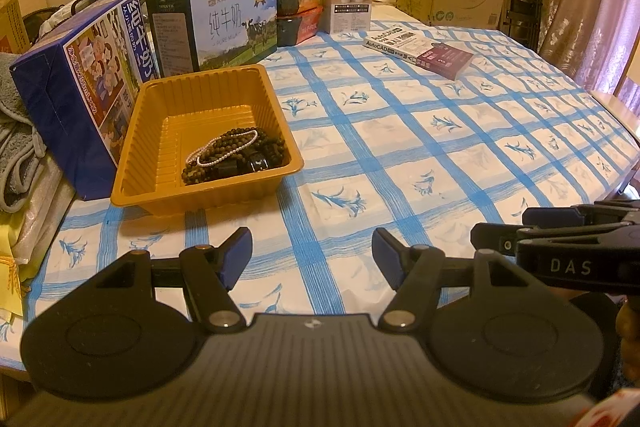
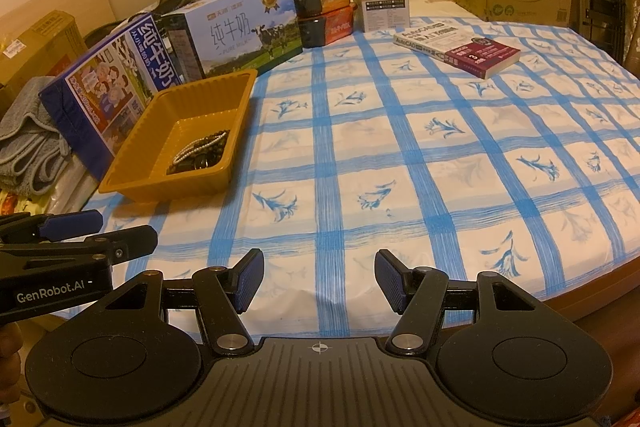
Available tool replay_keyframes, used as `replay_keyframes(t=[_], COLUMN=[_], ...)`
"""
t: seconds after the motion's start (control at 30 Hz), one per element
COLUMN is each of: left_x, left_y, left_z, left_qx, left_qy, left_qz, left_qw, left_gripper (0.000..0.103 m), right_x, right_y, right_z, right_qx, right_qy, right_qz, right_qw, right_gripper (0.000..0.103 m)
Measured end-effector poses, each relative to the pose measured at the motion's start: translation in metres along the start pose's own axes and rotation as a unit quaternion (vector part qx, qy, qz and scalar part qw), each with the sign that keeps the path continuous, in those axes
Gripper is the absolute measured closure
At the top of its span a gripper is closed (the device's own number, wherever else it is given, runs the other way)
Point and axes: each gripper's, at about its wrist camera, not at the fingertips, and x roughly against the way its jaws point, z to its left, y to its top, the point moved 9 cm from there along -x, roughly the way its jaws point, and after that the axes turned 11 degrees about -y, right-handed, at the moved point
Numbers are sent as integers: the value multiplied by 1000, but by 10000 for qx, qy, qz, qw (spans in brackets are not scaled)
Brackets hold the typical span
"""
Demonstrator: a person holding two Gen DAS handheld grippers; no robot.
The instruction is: Organize jewelry
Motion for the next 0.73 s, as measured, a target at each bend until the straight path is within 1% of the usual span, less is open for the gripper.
replay_keyframes(t=[0.53, 0.73], left_x=[1, 2], left_y=[3, 9], left_z=[-1, -2], left_qx=[-14, -6], left_qy=[-1, -10], left_qz=[-19, -44], left_qw=[10000, 10000], left_gripper=[39, 39], right_x=[0, 1], right_y=[0, 4], right_z=[0, -1], right_qx=[1, -10], right_qy=[-1, -15], right_qz=[-5, -25], right_qw=[10000, 10000], right_gripper=[41, 41])
